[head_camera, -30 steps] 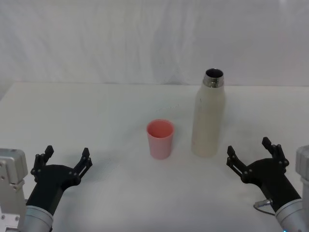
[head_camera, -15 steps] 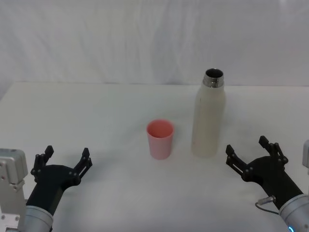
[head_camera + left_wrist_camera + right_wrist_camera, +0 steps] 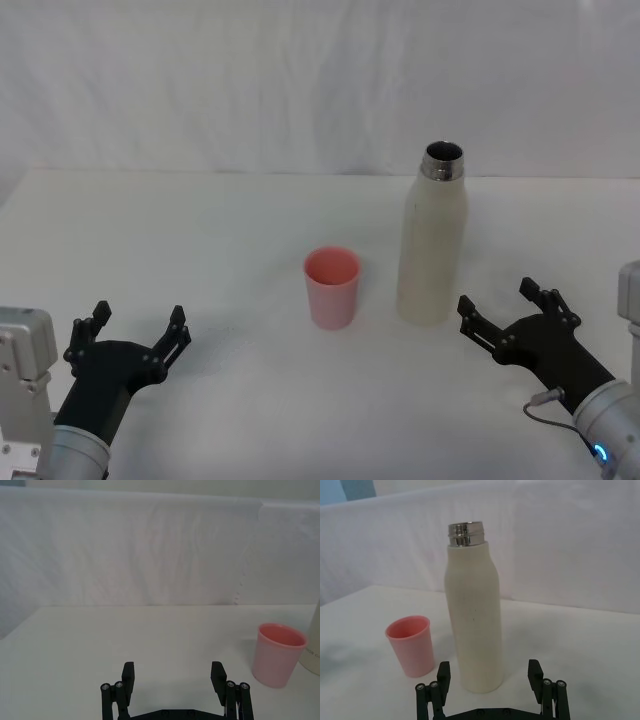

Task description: Grasp the thermos with one hand and pour water into the cup lid.

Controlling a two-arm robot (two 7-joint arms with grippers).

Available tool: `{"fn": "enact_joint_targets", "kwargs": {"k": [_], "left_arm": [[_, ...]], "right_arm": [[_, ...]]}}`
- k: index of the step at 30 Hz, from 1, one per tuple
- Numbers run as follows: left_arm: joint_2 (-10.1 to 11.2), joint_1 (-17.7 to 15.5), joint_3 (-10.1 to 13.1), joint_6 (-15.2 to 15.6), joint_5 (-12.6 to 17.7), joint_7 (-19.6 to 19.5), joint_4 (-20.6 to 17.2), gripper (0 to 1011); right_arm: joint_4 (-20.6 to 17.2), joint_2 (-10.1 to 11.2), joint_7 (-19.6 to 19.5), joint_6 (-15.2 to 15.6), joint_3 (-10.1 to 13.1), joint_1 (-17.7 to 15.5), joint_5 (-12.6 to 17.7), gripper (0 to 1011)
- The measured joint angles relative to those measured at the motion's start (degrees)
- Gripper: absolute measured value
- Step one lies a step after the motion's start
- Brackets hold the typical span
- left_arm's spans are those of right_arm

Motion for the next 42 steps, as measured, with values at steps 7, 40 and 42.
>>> {"fn": "enact_joint_targets", "kwargs": {"k": [7, 40, 42], "left_arm": [[0.00, 0.00, 0.00, 0.00, 0.00, 0.00, 0.00, 1001], [0.00, 0.00, 0.00, 0.00, 0.00, 0.00, 0.00, 1001], [0.00, 0.00, 0.00, 0.00, 0.00, 0.00, 0.00, 1001]], "right_arm": [[2.78, 1.10, 1.28, 1.24, -1.01, 3.23, 1.59, 1001], [8.95, 3.44, 2.73, 4.61, -6.43, 13.40, 0.63, 1001], [9.18, 3.46, 2.82, 4.68, -6.61, 13.79, 0.63, 1001]]}}
